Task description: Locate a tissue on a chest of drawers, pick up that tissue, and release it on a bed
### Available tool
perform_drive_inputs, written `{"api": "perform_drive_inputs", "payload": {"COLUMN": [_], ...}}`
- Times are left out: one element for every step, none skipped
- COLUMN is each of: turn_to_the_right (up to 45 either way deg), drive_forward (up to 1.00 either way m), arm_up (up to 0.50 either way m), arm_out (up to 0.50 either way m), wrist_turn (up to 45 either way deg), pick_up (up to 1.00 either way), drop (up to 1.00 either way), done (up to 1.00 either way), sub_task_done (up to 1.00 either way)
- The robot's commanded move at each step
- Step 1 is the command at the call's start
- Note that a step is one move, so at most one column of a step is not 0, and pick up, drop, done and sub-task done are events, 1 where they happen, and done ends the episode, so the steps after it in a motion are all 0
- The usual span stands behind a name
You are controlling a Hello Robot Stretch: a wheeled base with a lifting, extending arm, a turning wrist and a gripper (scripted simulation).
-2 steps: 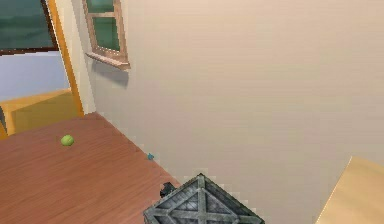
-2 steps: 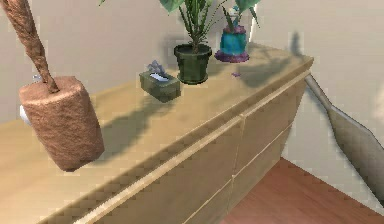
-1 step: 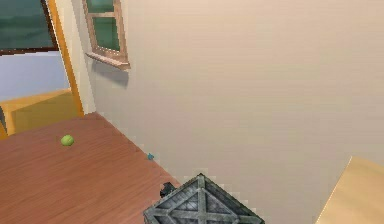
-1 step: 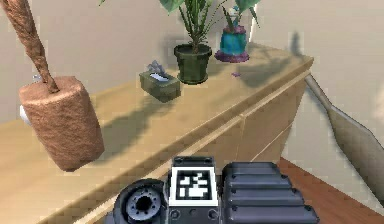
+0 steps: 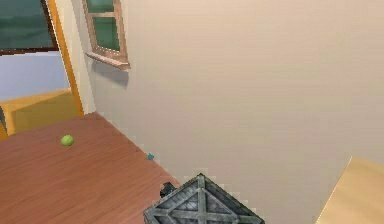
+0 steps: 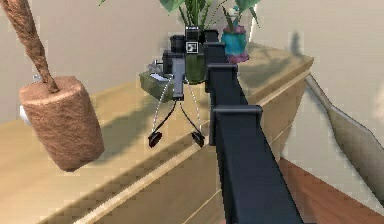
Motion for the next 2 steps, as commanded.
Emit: {"api": "perform_drive_inputs", "payload": {"turn_to_the_right": [0.0, 0.0], "drive_forward": [0.0, 0.0], "arm_up": [0.0, 0.0], "arm_out": [0.0, 0.0], "wrist_turn": [45.0, 45.0], "pick_up": [0.0, 0.0], "drop": [0.0, 0.0], "done": [0.0, 0.0], "sub_task_done": [0.0, 0.0]}}
